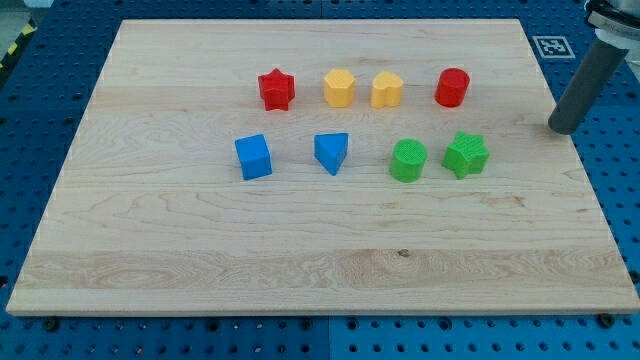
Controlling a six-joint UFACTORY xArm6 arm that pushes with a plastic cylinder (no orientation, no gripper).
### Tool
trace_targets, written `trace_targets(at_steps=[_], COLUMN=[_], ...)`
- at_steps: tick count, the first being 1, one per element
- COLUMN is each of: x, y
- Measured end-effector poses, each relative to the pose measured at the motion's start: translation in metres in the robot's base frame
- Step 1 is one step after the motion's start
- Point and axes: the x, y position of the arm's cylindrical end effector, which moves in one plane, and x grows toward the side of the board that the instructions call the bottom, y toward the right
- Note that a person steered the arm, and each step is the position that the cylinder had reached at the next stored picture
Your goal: Point your arm at the red circle
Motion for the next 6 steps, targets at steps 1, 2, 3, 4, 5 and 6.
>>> trace_targets(at_steps=[1,2,3,4,5,6], x=[0.0,0.006,0.014,0.014,0.009,-0.008], y=[0.0,-0.002,-0.004,-0.004,-0.014,-0.066])
